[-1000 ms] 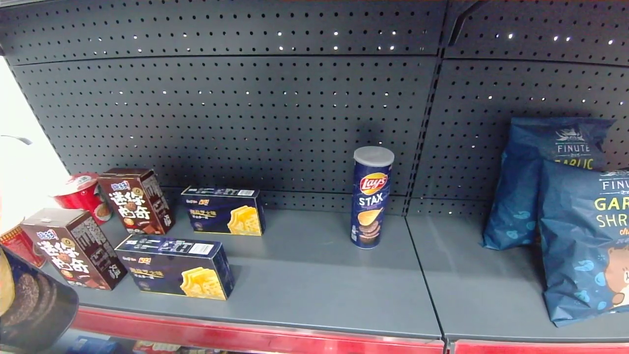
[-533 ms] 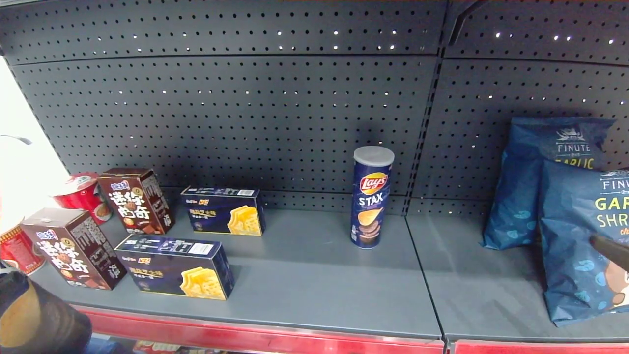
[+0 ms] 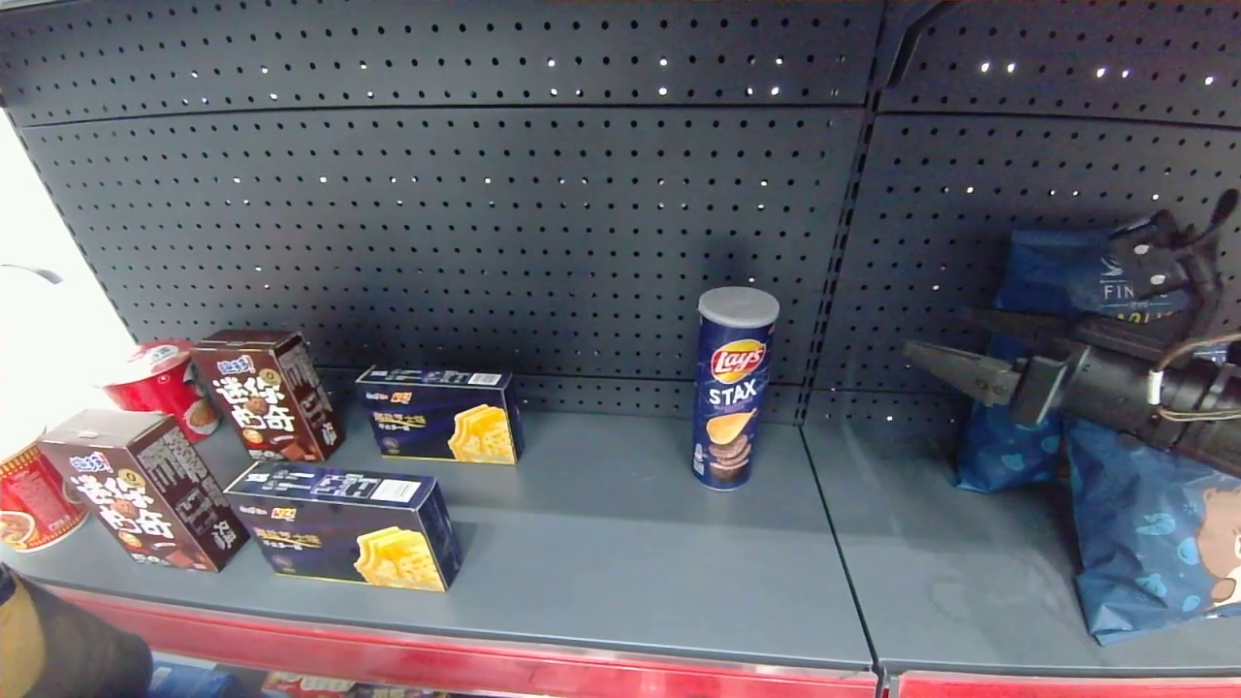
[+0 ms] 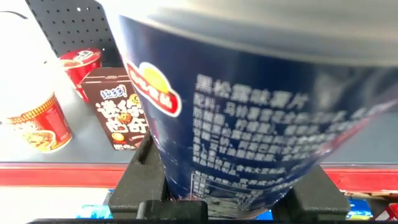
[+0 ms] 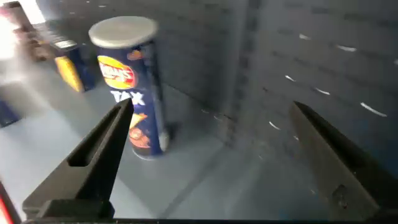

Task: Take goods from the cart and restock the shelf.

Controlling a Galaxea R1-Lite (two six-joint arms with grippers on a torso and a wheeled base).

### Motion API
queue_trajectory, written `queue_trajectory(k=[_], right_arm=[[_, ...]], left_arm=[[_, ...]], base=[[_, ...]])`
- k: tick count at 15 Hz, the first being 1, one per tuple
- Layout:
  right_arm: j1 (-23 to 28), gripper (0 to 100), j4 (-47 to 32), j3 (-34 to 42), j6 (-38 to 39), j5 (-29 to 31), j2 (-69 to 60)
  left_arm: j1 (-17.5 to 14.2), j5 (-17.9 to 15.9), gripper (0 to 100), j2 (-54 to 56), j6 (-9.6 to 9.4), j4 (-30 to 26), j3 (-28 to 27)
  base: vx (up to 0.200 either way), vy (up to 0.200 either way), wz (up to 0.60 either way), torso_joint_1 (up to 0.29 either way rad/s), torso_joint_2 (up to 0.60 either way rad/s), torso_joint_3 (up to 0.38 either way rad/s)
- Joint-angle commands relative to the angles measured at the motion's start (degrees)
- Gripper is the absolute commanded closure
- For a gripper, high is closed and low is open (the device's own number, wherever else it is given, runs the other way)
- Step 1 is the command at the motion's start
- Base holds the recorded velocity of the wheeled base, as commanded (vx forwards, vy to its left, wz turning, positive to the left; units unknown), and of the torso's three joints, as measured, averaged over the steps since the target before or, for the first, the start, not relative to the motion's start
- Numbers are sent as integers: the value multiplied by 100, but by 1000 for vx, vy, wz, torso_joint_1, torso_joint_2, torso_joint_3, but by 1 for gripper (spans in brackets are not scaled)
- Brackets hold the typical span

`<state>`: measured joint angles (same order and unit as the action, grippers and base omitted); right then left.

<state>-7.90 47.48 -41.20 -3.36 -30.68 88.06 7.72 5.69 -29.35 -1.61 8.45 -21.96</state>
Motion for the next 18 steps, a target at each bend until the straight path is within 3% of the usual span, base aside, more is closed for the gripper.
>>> queue_trajectory(k=[1,7,14,18], right_arm=[[-71,0,130,-239,-15,-474,923],[-212,0,138,-336,-305,-1563,1503],[-783,0,147,-793,-296,-1572,1951],[-818,0,297,-1004,-305,-1563,2329]], left_arm=[[-7,20,100,18,12,-10,51],[-16,37,100,9,3,-36,33],[-16,107,100,26,12,-36,262],[-16,99,100,26,47,-27,262]], base=[[0,0,0,0,0,0],[0,0,0,0,0,0],[0,0,0,0,0,0],[0,0,0,0,0,0]])
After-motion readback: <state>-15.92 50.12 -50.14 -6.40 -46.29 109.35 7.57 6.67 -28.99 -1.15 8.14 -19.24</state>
